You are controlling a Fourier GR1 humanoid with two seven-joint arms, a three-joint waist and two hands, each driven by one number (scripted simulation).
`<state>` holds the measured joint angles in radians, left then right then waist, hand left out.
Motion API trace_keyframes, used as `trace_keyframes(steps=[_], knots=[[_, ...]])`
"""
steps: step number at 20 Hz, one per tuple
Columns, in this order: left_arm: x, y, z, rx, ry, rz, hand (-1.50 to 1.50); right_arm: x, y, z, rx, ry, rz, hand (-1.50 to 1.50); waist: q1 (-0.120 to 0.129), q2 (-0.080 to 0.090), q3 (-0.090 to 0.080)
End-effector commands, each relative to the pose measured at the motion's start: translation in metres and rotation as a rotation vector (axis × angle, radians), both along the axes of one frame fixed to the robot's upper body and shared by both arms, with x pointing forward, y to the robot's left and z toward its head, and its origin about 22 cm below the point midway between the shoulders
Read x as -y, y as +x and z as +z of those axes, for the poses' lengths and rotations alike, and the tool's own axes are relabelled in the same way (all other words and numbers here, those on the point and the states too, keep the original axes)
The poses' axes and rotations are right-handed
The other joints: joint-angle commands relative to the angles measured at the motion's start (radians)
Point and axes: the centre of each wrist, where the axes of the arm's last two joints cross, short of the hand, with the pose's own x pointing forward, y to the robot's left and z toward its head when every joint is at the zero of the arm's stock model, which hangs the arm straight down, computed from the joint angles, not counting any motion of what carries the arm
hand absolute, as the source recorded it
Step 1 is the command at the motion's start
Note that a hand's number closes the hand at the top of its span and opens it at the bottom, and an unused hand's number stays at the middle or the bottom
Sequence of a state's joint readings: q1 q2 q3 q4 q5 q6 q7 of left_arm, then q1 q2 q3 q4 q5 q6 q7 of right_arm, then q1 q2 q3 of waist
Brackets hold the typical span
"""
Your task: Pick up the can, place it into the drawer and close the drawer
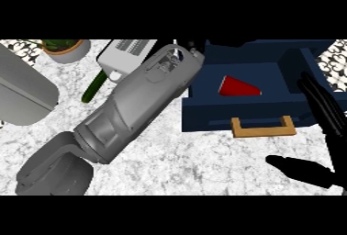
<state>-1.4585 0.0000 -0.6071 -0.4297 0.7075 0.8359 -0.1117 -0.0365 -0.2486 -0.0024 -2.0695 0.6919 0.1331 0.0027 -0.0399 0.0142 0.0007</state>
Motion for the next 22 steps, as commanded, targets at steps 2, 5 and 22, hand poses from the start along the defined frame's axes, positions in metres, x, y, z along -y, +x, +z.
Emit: trace_keyframes(steps=[2,5,22], knots=[[0.007,-0.002,0.014,-0.005,-0.009,0.005,-1.50,-0.008,0.007,-0.027,-0.043,-0.191,-0.034,-1.50,0.030,-0.011,0.000],[0.007,-0.005,0.010,-0.018,-0.016,-0.009,-1.50,-0.030,0.031,-0.046,-0.055,-0.263,-0.078,-1.50,0.048,-0.012,0.000],[-0.085,-0.003,0.031,-0.034,0.016,0.012,-1.50,-0.016,0.107,-0.134,-0.060,-0.286,-0.244,-1.50,0.097,-0.019,0.000]])
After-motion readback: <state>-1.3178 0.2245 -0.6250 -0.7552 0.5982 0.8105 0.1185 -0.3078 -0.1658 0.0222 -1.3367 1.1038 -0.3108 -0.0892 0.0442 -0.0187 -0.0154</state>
